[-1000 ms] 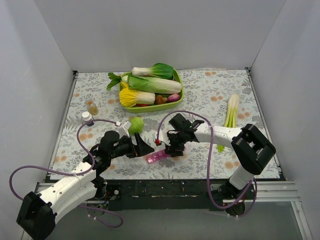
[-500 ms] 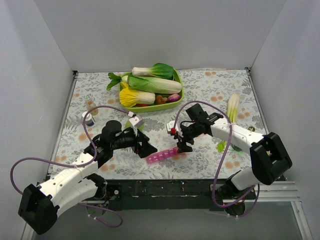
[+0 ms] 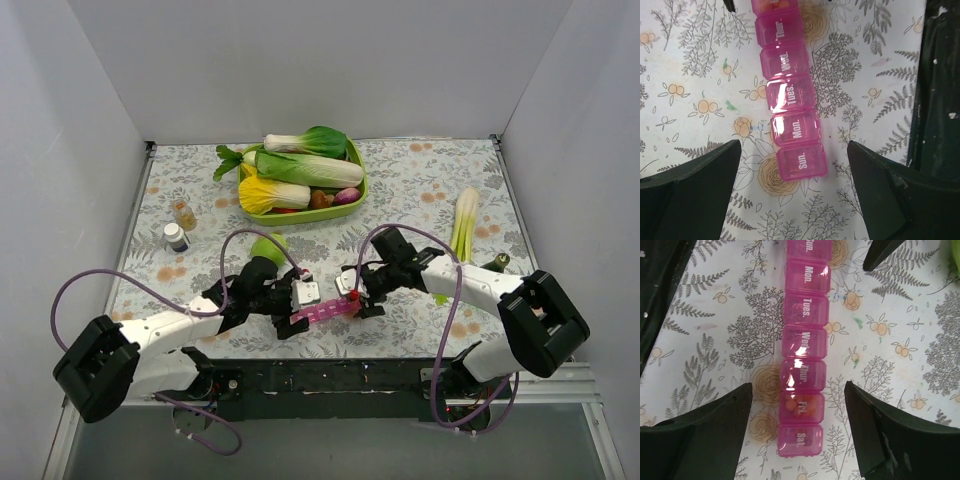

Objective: Sort the pills into containers

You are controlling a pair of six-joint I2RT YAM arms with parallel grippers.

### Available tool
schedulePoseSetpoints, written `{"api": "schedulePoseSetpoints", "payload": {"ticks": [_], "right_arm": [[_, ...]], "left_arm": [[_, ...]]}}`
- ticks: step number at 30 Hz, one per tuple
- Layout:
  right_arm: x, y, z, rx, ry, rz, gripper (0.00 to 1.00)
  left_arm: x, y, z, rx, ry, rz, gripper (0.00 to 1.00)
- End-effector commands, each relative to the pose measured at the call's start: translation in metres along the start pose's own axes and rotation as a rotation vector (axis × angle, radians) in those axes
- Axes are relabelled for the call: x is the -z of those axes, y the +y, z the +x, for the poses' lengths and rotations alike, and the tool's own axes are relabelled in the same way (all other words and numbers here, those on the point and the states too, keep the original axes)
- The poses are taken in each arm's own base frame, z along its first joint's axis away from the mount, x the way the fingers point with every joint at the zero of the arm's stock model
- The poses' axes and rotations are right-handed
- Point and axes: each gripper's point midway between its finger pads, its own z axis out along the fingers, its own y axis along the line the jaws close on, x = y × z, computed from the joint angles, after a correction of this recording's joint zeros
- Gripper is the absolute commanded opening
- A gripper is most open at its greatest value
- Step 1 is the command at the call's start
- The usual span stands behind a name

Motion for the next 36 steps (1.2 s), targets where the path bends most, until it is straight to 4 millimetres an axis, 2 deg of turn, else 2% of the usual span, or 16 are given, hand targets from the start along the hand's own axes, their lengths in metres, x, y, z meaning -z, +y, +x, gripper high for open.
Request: {"api": "schedulePoseSetpoints", "payload": {"ticks": [1, 5, 10, 13, 14, 18, 25, 30, 34, 36], "right_arm": [[-0.009, -0.018, -0.004, 0.106, -0.010, 0.048, 0.82], [-0.018, -0.019, -0.001, 0.105, 0.011, 0.045, 0.81], [-0.029, -0.010, 0.012, 0.085, 0.061, 0.022, 0.79], [-0.031, -0.011, 0.014, 0.074, 0.076, 0.033, 0.74], [-0.031, -0.012, 0.015, 0.064, 0.078, 0.033, 0.72], [-0.032, -0.015, 0.017, 0.035, 0.101, 0.033, 0.64], [-0.037, -0.006, 0.013, 0.008, 0.094, -0.005, 0.58], [-0.037, -0.005, 0.008, -0.043, 0.079, -0.011, 0.50], [-0.035, 0.000, 0.001, -0.124, 0.035, -0.044, 0.45], [-0.034, -0.003, 0.000, -0.168, 0.018, -0.053, 0.43]], "left_arm": [[-0.009, 0.014, -0.006, -0.111, 0.000, -0.020, 0.88], [-0.019, 0.006, 0.004, -0.099, 0.035, 0.018, 0.85], [-0.028, 0.000, 0.013, -0.073, 0.086, 0.028, 0.78], [-0.030, 0.000, 0.017, -0.064, 0.105, 0.023, 0.70], [-0.030, 0.001, 0.016, -0.062, 0.106, 0.019, 0.62], [-0.031, -0.001, 0.018, -0.053, 0.111, 0.024, 0.47], [-0.030, -0.001, 0.015, -0.038, 0.099, 0.022, 0.35], [-0.030, -0.001, 0.015, -0.040, 0.098, 0.016, 0.28], [-0.031, 0.002, 0.017, -0.037, 0.111, 0.006, 0.16], [-0.031, 0.003, 0.017, -0.041, 0.112, 0.001, 0.07]]}}
